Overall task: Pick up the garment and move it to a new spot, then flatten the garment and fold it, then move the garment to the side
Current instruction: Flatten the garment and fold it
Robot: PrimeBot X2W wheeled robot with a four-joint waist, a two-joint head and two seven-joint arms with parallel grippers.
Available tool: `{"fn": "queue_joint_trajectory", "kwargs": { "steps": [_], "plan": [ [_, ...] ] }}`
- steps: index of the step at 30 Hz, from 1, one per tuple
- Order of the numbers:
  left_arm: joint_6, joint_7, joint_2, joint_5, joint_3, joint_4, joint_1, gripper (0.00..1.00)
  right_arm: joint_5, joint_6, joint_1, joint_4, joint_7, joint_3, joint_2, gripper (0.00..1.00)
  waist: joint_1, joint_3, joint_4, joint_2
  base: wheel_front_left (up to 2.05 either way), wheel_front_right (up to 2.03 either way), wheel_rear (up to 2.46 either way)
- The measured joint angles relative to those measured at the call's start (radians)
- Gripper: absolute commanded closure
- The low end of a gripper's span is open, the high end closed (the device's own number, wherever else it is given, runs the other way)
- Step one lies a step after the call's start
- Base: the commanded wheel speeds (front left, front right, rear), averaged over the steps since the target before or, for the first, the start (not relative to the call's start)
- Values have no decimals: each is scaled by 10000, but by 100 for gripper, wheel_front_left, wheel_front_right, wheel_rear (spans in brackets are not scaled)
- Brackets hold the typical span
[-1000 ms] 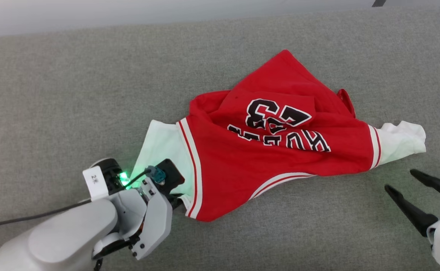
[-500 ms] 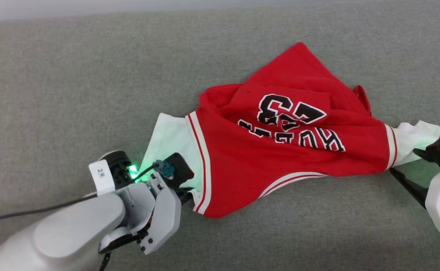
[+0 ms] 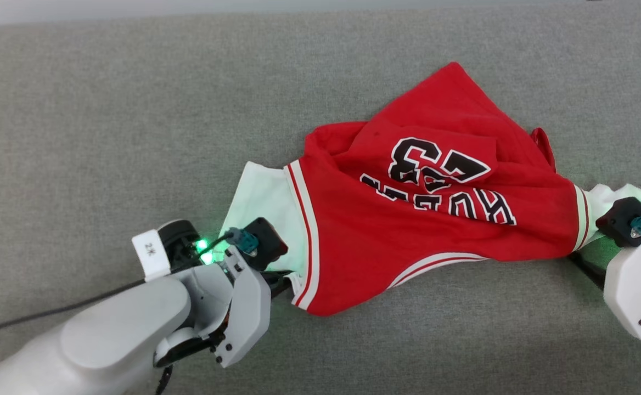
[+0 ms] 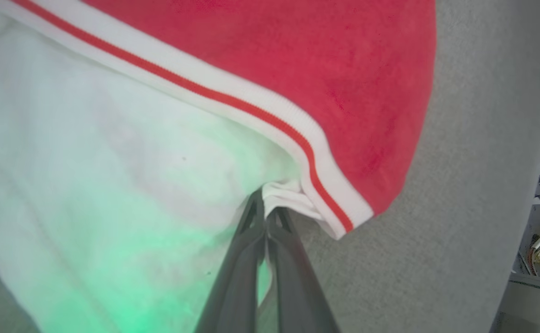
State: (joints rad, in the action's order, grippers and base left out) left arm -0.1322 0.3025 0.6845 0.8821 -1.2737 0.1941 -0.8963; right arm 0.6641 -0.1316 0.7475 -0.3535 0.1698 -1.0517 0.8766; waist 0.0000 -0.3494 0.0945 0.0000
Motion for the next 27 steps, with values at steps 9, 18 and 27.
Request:
{"fn": "queue_joint_trajectory", "kwargs": {
  "steps": [9,18,27],
  "plan": [
    [6,-2606,-31,2608,176,407,219,100,1254,2,-80,393,-1592,102,525,100,0,686,-108,0,0,0,0],
    [6,-4412,878,5317,1714,-1064,188,100,3129,2,-628,1858,-2073,2127,1626,100,0,1333,-445,0,0,0,0],
    [6,-4230,186,6424,2625,330,-1051,100,3756,2,-17,623,-1202,3398,244,100,0,954,-799,0,0,0,0]
  ]
}}
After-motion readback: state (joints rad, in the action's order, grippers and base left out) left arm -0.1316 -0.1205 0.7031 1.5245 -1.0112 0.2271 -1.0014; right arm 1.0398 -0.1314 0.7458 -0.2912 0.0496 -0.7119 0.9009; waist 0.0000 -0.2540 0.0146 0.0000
